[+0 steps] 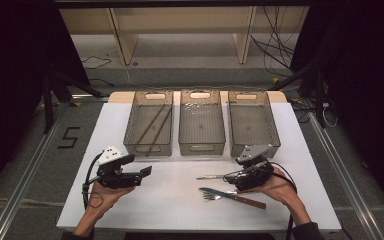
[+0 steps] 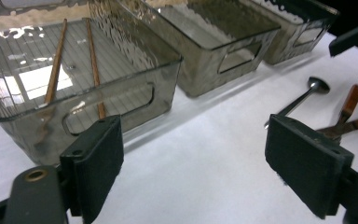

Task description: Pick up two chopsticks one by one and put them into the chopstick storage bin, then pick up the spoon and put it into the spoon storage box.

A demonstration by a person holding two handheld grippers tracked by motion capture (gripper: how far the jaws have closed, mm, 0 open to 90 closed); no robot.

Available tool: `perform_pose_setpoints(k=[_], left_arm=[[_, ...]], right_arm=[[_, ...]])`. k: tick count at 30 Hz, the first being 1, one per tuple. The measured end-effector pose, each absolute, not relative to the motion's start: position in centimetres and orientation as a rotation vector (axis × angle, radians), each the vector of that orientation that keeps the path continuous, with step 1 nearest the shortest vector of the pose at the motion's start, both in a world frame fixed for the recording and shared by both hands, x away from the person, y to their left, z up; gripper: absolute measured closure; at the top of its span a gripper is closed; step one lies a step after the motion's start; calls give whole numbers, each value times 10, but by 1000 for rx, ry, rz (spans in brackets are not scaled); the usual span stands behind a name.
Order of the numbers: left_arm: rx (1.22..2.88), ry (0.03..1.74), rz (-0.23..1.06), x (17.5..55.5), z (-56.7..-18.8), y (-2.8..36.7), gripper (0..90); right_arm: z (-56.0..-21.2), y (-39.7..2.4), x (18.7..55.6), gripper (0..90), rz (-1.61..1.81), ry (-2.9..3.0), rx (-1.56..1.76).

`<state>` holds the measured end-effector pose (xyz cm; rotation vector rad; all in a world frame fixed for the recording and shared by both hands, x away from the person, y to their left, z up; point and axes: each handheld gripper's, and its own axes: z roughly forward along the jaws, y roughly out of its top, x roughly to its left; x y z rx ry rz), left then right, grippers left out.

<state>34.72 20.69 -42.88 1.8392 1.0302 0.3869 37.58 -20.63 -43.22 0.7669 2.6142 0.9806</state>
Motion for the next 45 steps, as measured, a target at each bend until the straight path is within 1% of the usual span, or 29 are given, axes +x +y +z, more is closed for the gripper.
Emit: perform_pose_setpoints(k=[7, 16, 24, 29, 31, 34, 45], left_arm=[[1827, 1023, 360, 342, -439, 208, 174], [1822, 1013, 364, 336, -442, 208, 166], [1842, 989, 393, 331, -445, 204, 166], [1847, 973, 379, 330, -448, 203, 166], [1834, 976, 374, 330, -449, 204, 166], [1833, 978, 369, 331, -449, 205, 166], [1845, 970, 385, 330, -449, 206, 166]], right_arm=[[-437, -201, 378, 266, 922, 2644, 756], [-441, -199, 383, 277, 827, 2694, 728], [-441, -191, 394, 359, 728, 2764, 661], [-443, -187, 402, 429, 634, 2815, 624], [-443, -187, 404, 437, 624, 2824, 632], [-448, -182, 409, 477, 560, 2854, 607], [-455, -170, 420, 606, 447, 2911, 541]])
